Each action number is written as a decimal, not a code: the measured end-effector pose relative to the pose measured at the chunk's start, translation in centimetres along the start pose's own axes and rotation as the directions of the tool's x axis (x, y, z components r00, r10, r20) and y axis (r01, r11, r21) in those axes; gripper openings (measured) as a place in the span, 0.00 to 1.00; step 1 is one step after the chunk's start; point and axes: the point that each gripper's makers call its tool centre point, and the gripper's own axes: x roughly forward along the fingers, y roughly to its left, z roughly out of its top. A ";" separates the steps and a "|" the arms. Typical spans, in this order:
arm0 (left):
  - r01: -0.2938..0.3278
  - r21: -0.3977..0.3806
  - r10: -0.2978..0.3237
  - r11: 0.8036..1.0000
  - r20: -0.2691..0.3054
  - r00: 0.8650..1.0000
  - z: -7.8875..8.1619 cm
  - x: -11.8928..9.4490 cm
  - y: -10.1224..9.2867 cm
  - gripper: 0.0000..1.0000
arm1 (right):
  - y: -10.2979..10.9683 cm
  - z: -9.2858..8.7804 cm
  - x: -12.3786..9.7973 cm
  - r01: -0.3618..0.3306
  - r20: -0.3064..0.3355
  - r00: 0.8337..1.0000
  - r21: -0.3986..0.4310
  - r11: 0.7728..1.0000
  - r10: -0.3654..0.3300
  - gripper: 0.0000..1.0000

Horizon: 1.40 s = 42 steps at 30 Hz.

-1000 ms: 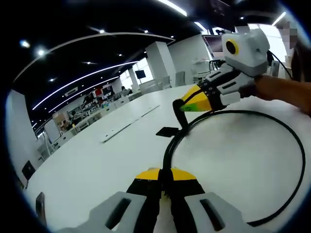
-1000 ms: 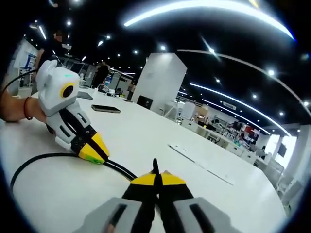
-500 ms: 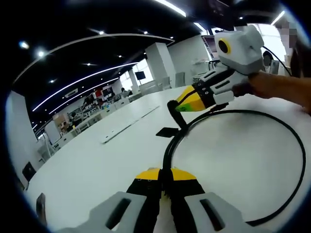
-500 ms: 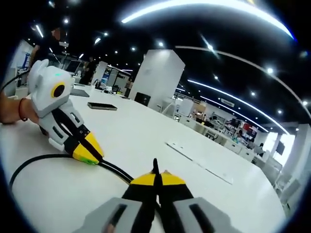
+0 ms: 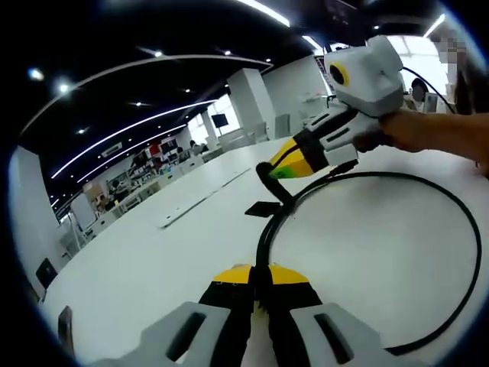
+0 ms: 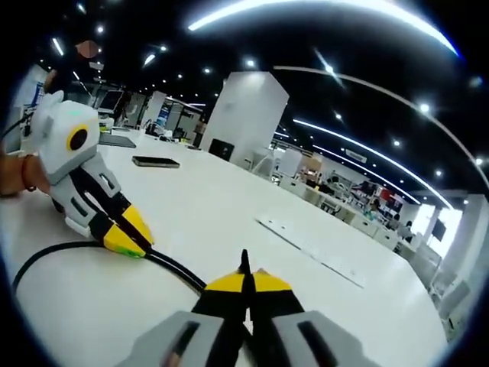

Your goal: Find the charging cable on the desk, coil it up and secure with Velcro.

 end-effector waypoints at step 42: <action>-0.006 0.010 0.006 1.000 0.007 1.000 0.0 0.0 0.0 0.07 | -1.0 -1.8 2.6 0.002 -0.122 0.993 -0.020 1.000 -0.005 0.03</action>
